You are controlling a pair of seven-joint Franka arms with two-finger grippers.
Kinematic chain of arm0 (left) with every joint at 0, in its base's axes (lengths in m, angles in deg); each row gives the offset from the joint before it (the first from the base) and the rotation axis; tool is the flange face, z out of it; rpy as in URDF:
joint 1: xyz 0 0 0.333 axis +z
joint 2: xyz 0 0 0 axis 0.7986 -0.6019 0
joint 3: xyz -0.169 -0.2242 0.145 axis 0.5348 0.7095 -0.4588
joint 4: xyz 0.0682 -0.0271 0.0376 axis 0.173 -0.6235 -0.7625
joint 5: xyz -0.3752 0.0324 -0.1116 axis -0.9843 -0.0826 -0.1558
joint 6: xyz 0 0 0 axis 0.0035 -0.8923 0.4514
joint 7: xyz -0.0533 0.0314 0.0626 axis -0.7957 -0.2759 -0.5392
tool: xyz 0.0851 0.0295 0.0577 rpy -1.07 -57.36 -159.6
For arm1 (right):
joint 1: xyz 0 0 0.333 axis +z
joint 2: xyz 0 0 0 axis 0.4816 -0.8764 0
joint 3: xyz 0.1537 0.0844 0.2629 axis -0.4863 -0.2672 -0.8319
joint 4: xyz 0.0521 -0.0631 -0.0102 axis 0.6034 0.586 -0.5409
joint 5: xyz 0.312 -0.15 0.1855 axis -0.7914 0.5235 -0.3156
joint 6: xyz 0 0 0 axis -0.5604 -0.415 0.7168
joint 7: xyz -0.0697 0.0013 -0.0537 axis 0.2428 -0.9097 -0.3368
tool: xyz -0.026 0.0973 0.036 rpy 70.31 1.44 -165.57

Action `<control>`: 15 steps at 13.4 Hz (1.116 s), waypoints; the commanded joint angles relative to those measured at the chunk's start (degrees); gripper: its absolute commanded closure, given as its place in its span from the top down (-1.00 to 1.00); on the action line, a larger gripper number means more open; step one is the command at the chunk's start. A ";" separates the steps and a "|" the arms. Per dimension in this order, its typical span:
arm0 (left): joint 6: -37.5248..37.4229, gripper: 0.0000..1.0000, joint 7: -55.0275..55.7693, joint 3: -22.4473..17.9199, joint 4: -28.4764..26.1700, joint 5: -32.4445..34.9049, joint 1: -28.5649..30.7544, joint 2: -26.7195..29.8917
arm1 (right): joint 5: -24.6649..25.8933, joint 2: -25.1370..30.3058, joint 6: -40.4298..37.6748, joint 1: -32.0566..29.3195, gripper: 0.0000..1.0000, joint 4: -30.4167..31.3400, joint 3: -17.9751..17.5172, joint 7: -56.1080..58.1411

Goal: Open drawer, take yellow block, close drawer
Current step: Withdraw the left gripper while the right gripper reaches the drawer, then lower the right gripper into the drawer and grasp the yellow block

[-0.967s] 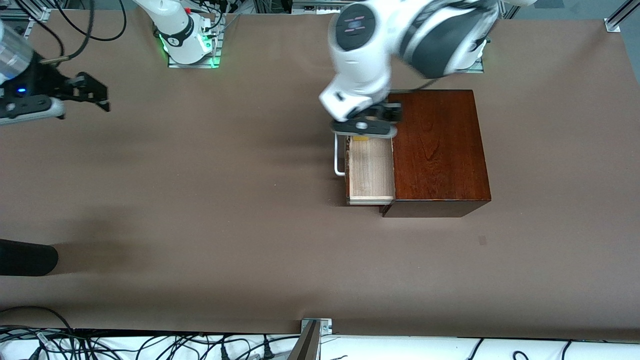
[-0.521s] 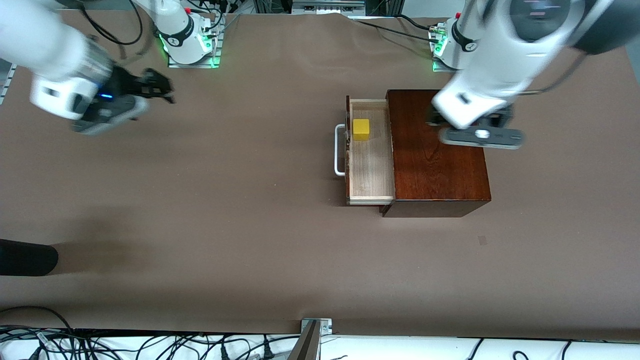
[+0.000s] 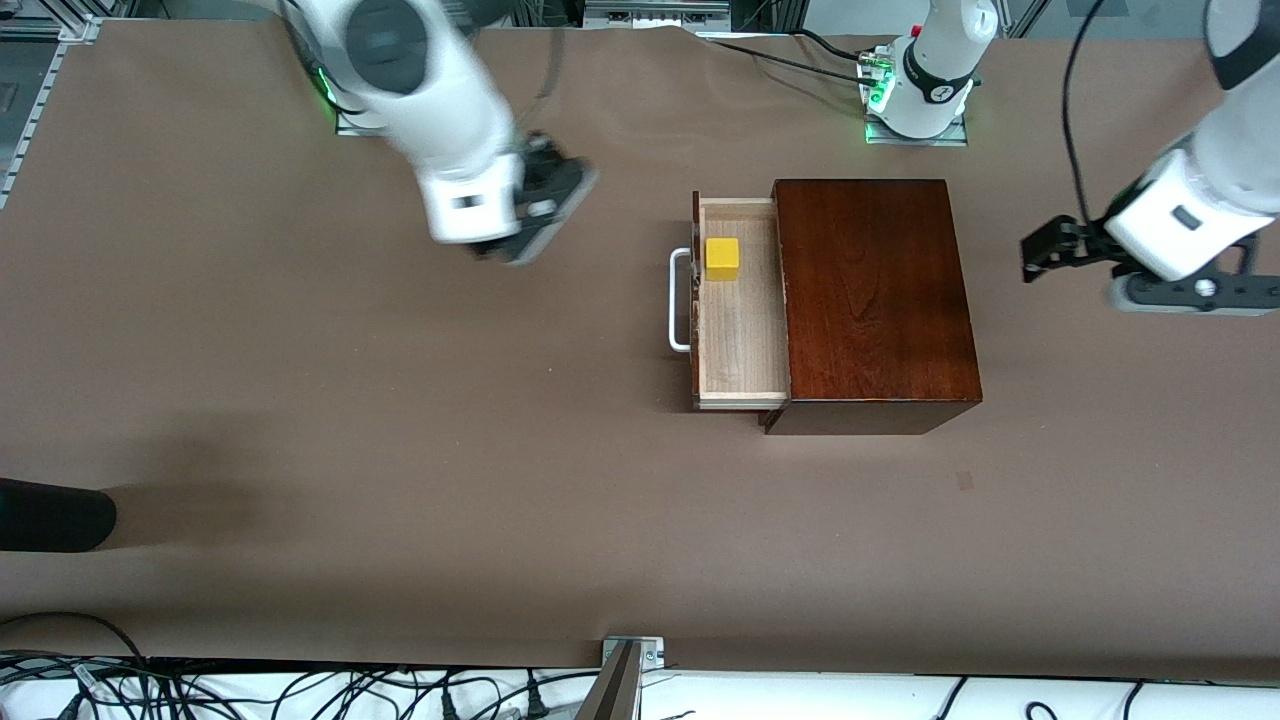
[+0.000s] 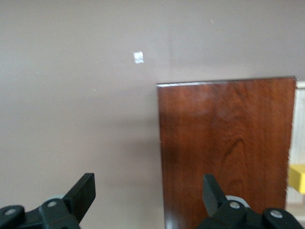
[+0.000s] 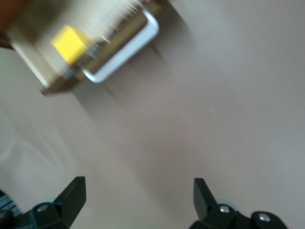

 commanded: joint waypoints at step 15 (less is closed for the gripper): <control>6.44 1.00 -0.80 -0.49 -9.52 -1.31 1.61 6.09 | 19.90 -27.33 21.18 21.50 1.00 -14.19 0.80 4.95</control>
